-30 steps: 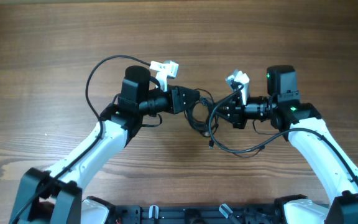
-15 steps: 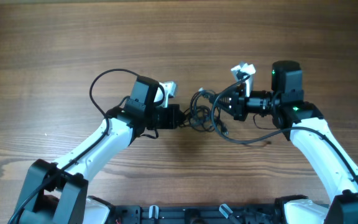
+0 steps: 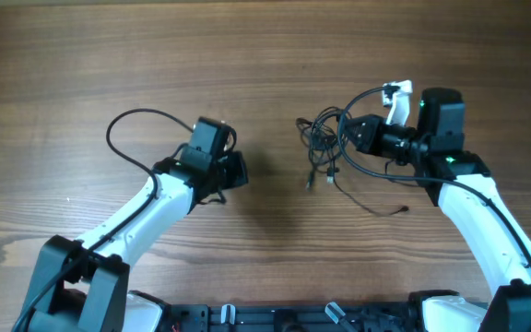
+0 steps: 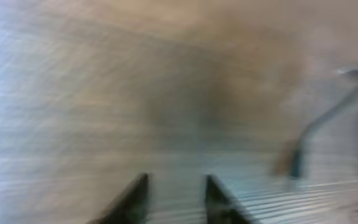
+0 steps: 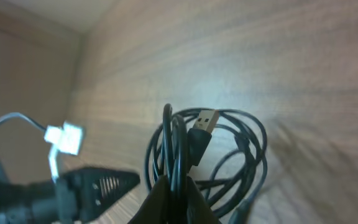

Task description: Untangle cables

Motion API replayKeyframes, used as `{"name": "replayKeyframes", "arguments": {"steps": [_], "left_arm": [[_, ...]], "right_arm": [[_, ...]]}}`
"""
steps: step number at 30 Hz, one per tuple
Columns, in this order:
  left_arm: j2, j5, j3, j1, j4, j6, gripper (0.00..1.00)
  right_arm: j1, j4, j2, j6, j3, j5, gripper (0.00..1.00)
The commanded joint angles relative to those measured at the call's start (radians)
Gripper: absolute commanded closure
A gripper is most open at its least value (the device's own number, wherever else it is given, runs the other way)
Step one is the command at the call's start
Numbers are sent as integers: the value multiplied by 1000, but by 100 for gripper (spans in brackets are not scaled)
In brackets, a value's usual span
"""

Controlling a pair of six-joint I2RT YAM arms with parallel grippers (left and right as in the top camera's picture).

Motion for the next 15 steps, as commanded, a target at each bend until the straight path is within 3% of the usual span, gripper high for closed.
{"name": "replayKeyframes", "arguments": {"steps": [1, 3, 8, 12, 15], "left_arm": [[8, 433, 5, 24, 208, -26, 0], [8, 509, 5, 24, 350, -45, 0], [15, 395, 5, 6, 381, -421, 0], [49, 334, 5, -48, 412, -582, 2], [96, 309, 5, -77, 462, -685, 23]], "right_arm": [[45, -18, 4, -51, 1, 16, 91], [51, -20, 4, -93, 1, 3, 91], [52, -24, 4, -205, 1, -122, 91], [52, -24, 4, -208, 1, -171, 91], [54, -24, 4, -208, 1, -199, 92]]}}
